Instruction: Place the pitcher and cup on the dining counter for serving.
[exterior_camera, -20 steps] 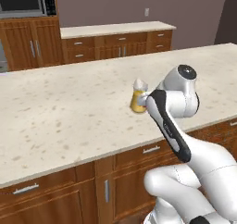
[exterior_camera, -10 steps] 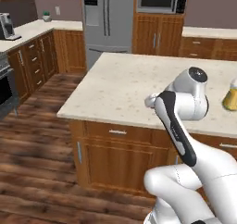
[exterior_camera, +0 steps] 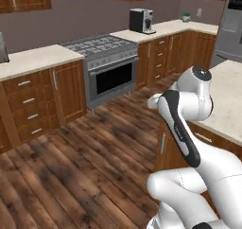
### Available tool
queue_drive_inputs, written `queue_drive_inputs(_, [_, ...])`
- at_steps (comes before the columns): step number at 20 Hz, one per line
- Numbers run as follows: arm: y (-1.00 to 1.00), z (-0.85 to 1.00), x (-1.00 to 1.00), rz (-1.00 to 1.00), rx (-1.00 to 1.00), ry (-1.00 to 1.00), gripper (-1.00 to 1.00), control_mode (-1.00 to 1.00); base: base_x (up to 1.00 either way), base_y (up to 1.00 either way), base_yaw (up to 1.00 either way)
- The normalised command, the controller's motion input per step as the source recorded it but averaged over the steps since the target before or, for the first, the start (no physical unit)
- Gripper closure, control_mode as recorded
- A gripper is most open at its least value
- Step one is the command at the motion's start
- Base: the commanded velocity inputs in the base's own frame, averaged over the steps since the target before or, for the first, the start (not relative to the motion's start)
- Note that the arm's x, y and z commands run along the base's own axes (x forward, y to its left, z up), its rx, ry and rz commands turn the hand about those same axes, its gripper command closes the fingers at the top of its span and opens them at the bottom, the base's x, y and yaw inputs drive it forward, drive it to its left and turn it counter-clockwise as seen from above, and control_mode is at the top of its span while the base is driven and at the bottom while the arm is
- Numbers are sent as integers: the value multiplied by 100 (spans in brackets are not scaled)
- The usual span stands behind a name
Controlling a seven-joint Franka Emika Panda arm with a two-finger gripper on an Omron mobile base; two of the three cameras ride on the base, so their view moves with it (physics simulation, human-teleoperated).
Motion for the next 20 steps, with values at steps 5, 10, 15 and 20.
queue_drive_inputs(5, [0,0,0,0,0,0,-100,100,40,21,82])
queue_drive_inputs(10, [0,0,0,0,0,0,-100,100,68,10,76])
queue_drive_inputs(15, [0,0,0,0,0,0,-100,100,96,-4,66])
queue_drive_inputs(20, [0,0,0,0,0,0,-100,100,100,-25,52])
